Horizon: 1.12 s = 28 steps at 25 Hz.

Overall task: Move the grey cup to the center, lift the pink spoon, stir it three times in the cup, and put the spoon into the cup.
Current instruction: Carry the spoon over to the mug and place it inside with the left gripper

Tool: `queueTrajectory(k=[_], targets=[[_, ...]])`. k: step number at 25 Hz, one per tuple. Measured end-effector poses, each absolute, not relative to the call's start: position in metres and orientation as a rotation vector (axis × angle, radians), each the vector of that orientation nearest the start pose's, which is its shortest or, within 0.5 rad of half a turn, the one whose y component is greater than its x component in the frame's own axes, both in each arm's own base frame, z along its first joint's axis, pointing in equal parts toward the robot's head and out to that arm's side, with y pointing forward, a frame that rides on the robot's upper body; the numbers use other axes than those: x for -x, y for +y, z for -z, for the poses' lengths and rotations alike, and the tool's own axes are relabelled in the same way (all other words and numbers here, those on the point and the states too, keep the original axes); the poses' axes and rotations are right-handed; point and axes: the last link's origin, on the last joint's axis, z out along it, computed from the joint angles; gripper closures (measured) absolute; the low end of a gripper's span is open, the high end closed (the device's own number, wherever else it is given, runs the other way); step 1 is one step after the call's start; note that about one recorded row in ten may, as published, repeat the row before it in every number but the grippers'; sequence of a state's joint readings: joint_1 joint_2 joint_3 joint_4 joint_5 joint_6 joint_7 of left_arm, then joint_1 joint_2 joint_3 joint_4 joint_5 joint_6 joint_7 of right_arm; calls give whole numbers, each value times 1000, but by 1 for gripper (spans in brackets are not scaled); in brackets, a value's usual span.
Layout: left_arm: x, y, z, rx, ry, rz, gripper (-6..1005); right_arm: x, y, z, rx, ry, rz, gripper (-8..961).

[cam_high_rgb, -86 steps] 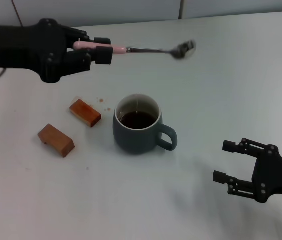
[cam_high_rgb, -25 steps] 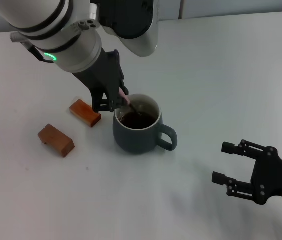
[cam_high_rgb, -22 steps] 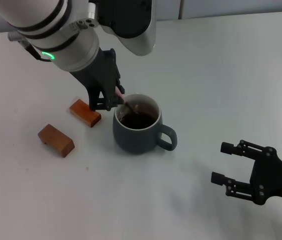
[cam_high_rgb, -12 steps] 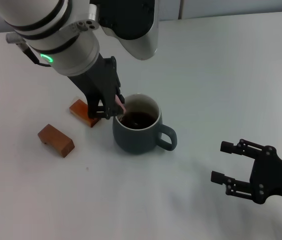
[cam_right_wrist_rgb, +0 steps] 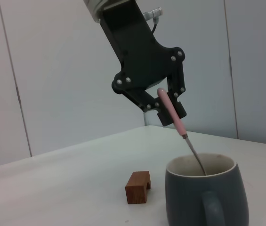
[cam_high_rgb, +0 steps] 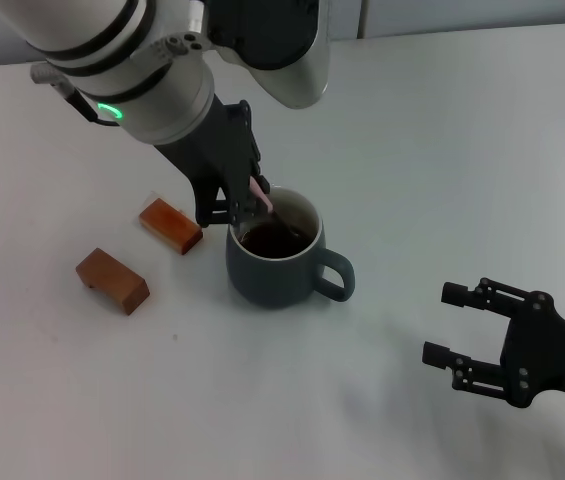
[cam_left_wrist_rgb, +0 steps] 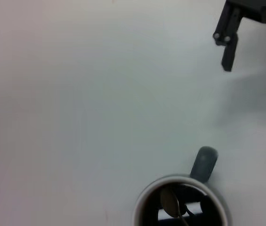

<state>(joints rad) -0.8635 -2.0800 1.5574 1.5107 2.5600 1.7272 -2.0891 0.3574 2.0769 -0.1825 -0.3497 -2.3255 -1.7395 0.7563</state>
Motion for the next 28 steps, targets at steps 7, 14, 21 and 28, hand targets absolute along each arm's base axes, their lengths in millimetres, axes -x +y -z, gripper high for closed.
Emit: queueTrajectory(k=[7, 14, 21, 28], targets=[[64, 349, 9, 2840, 324, -802, 794, -325, 225, 25, 2601, 437, -870, 202], [65, 343, 7, 2870, 313, -831, 790, -325, 225, 25, 2602, 437, -870, 201], [59, 342, 13, 2892, 339, -746, 785, -325, 224, 25, 2603, 436, -872, 202], [61, 351, 13, 2842, 328, -719, 780, -325, 224, 25, 2604, 436, -874, 202]])
